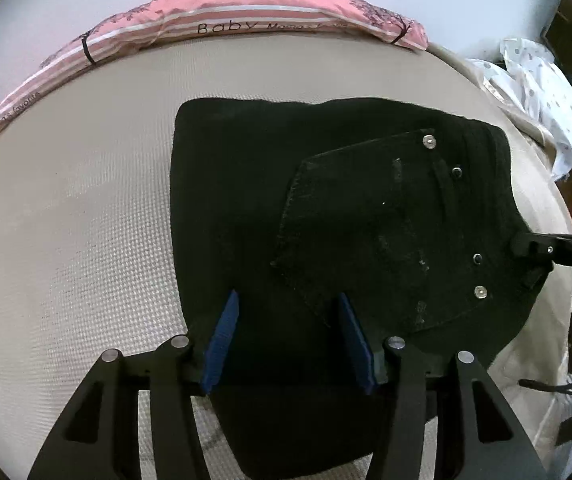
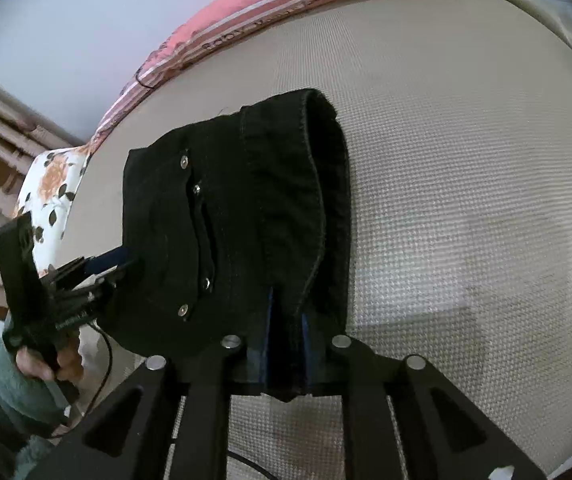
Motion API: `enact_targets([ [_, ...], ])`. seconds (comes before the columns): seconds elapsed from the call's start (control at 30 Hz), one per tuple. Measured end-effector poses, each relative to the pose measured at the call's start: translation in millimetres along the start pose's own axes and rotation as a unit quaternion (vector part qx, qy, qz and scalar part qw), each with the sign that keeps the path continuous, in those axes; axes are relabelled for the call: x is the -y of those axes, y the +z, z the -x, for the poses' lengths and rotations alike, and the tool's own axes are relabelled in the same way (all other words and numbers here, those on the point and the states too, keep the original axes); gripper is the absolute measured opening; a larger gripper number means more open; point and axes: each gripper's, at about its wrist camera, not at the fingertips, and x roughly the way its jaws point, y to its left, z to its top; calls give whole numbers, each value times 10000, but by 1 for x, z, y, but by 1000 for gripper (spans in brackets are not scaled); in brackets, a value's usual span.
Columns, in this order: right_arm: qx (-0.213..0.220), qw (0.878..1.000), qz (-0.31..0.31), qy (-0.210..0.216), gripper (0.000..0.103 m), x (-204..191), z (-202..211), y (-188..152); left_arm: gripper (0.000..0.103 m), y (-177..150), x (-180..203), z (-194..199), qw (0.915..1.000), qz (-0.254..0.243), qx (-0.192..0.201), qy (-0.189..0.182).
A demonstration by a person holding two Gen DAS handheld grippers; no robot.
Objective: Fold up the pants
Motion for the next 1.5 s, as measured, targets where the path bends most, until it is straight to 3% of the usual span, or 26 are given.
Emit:
enact_targets([
  [0.03,20,9999,39,-98,33,-3,3,2,53,2,-3,3,9999,96,-22,-69],
  [0.13,287,9991,207,-247,34,-16,15,11,53,6,-10,13,9993,362,45,-11],
  [0.2,523,9970,369,-444,41,-24,21,21,53,8,-10,19,9988,307,201,321],
  [0.27,682,9923,608,-842,55,-33,20,34,53,14,-10,22,9969,261,315,679],
  [0.53,876,9895,452,-1056,54,-37,-7,79,53,40,-21,6,9918,357,474,1135],
  [0.6,809,9901,358,-1090,55,-31,-16,83,53,45,-23,-7,9920,289,334,1185],
  [0.83,571,9968,-189,-524,60,-11,-24,85,53,43,-20,-21,9921,165,226,1220],
  [1.0,313,9990,-315,-37,61,2,-20,69,54,36,-36,-10,9957,449,17,816],
  [1.1,179,9984,-370,392,62,12,-17,58,54,20,-59,-1,9958,890,-166,121],
  [1.2,18,9954,-457,847,62,26,-16,47,54,4,-91,0,9855,1521,-441,-605],
  [1.3,-281,9907,-584,1194,62,37,-22,38,54,-4,-108,-1,9776,1838,-563,-853],
  [1.43,-354,9848,-626,1578,62,42,-28,33,54,-2,-107,-6,9724,1865,-662,-1234],
  [1.5,-463,9763,-752,1978,62,42,-37,34,54,2,-102,-11,9702,1892,-677,-1354],
])
